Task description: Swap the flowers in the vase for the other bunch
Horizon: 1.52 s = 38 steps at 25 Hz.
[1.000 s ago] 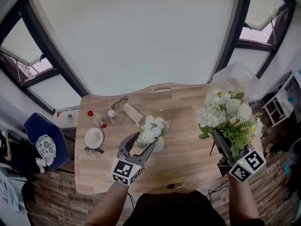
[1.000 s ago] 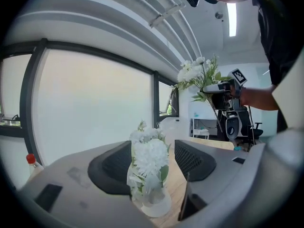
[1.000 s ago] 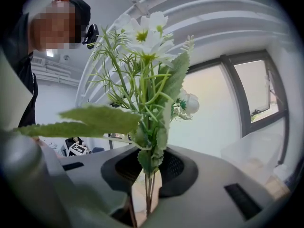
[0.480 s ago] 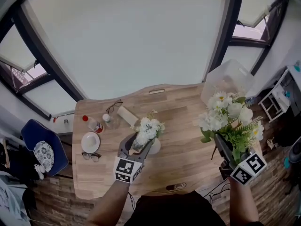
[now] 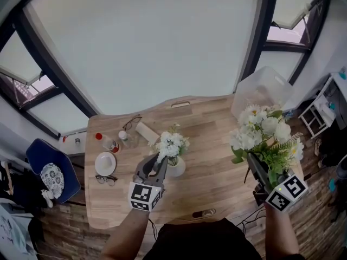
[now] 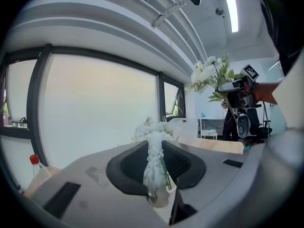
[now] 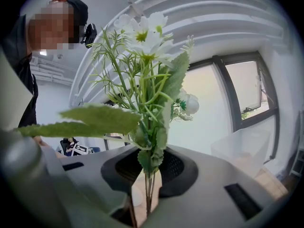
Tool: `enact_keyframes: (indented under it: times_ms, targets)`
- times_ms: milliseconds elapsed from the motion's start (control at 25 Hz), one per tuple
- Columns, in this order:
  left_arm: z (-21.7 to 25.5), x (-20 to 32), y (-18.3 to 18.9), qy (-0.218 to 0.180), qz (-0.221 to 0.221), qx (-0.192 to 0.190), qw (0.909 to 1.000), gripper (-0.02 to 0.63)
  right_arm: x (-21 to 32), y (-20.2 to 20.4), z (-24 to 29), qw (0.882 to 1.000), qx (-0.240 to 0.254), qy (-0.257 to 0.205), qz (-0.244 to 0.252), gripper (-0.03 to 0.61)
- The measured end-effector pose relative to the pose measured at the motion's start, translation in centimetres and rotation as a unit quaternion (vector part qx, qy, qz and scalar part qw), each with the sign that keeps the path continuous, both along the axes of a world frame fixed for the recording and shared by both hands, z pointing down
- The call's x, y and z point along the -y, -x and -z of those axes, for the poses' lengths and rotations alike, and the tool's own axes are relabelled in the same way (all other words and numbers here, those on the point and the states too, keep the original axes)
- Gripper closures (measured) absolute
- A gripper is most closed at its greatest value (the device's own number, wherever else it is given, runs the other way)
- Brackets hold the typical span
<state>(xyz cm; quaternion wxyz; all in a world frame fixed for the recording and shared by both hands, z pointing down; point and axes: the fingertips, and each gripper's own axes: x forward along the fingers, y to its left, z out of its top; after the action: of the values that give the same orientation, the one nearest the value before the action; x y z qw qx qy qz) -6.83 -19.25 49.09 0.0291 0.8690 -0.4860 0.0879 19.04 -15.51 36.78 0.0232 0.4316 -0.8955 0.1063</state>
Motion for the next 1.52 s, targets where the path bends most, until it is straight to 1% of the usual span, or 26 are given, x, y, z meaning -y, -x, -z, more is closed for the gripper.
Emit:
enact_keyframes:
  times_ms: [480,760,1080,1240,1360,1520]
  targets:
    - [4.5,-0.2,1.4,-0.055,0.029,0.001,0.9981,0.532,0.1,0.9,0.9,1.000,0.008,-0.012,0.022,0.495]
    - [7.2,-0.9,2.0,-0.074,0.046,-0.004,0.9961,0.532,-0.1,1.1,1.5,0.999,0.020,-0.022,0.038,0.494]
    - [10.0,-1.4,2.0,-0.091,0.053,-0.005,0.9945,0.532,-0.3,1.6,1.9,0.997,0.031,-0.028,0.059,0.495]
    - [12.1,-1.5,2.7,-0.101,0.054,-0.008,0.9934,0.532,-0.5,2.0,2.2,0.997,0.039,-0.029,0.064,0.495]
    - [13.8,-1.9,3.1,-0.114,0.055,-0.011,0.9919,0.532,-0.7,2.2,2.5,0.996,0.044,-0.031,0.069,0.494]
    - [16.0,-2.5,2.6,-0.130,0.052,-0.009,0.9900,0.532,-0.7,2.3,2.7,0.995,0.048,-0.036,0.079,0.494]
